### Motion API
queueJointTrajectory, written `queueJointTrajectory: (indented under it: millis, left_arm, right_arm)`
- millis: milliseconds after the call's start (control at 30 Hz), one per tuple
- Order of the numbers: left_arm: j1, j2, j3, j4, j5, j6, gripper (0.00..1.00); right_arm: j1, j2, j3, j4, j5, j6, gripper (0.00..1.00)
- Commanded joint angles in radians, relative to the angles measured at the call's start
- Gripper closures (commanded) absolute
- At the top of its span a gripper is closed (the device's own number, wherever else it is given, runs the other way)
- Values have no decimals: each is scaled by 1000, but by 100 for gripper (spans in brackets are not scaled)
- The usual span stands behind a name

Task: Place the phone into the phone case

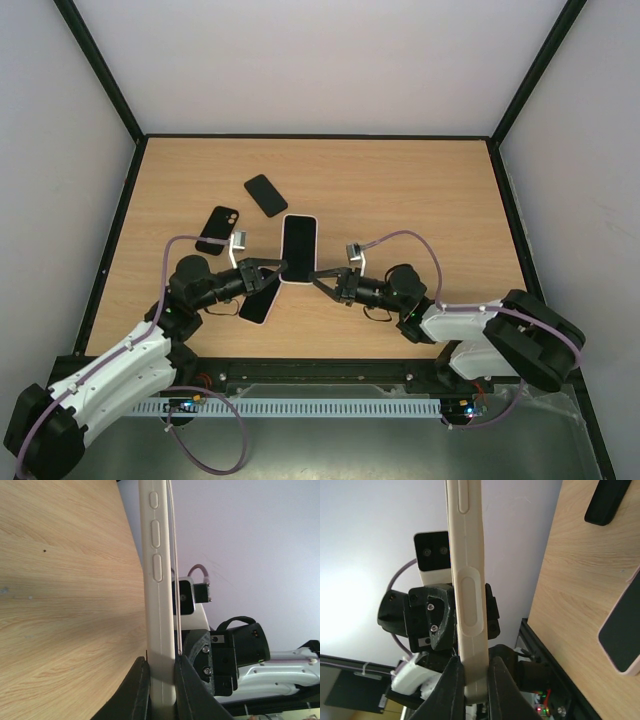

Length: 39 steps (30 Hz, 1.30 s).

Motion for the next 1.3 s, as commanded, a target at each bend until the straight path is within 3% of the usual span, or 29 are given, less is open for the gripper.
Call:
queueJointTrajectory:
  millis: [0,267,433,733,967,1267]
  left_arm:
    - [4,-16,48,-61,-42,103,98]
    - [4,-55,63,-125,-57,131,97]
    - [4,-67,76,-172,-78,148,70]
    - [4,-97,104,-287,-133,196,36]
    - [4,-85,184,-514,-266,315,1]
    - [4,-55,211,-658,-419,378,0]
  right_arm:
    - [6,-4,7,80,3,11,98]
    - [5,-24,12,28,26,-20,98]
    - [6,-29,23,13,19,-43,98]
    - [6,-70,46,-162,29,-148,98]
    - [-57,-114,160,-611,94,-349,98]
    - [-340,-60,294,-1037,41,-551,98]
